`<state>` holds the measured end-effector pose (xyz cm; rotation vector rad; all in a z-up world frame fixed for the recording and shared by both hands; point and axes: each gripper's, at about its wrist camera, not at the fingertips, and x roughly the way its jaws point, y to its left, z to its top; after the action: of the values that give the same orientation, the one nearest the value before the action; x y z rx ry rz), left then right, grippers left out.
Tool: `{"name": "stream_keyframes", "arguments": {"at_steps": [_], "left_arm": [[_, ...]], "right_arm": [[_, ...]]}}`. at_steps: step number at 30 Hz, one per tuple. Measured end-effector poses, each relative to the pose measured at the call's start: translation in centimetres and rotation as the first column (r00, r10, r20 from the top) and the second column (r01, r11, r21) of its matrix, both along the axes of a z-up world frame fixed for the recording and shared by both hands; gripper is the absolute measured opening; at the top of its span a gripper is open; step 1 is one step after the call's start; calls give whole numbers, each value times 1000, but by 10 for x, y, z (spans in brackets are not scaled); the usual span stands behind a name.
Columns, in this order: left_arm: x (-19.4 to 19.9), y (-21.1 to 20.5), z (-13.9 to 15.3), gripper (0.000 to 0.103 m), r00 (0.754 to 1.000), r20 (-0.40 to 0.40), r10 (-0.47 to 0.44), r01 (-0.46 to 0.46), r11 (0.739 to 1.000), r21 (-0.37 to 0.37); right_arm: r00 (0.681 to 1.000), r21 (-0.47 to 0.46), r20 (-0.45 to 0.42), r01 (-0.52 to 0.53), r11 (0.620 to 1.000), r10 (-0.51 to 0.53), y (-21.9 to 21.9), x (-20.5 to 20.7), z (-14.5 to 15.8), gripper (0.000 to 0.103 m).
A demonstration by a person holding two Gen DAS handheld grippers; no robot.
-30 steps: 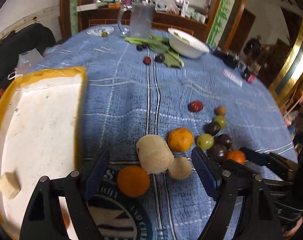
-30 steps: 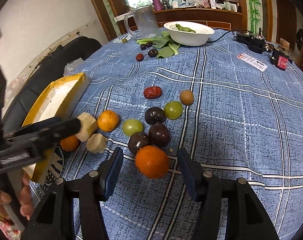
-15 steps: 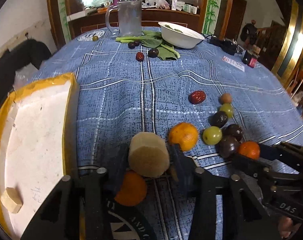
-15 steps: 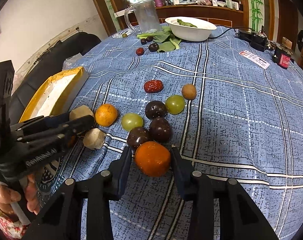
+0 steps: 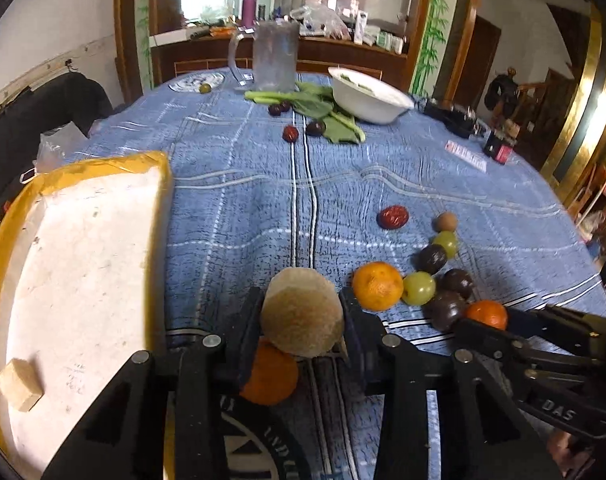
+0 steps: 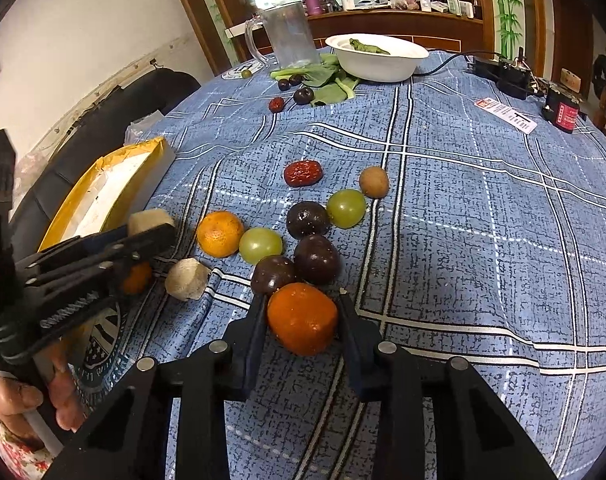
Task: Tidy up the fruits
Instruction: 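Grasp a tan round slice with the left tool while the right tool grasps a tangerine, then carry the tan slice and tangerine into the white tray and open both tools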
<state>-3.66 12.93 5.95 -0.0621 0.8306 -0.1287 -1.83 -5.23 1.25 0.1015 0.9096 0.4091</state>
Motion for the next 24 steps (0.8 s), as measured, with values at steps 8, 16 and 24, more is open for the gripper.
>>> {"name": "stream_keyframes", "arguments": {"at_steps": [8,16,24], "left_arm": [[-45,37,41,37,990,103,94,-83,992,-99],[-76,96,59,37,959,166,229,-219,973,-73],[-87,142,52,37,935,151,322,-307,945,-113]], "right_arm": [[998,73,57,-10,997,5,-7,-9,15,37],[993,69,114,-14,998,6,7,-21,34,37],[989,78,111,-107,991,98,62,-32,52,37]]}}
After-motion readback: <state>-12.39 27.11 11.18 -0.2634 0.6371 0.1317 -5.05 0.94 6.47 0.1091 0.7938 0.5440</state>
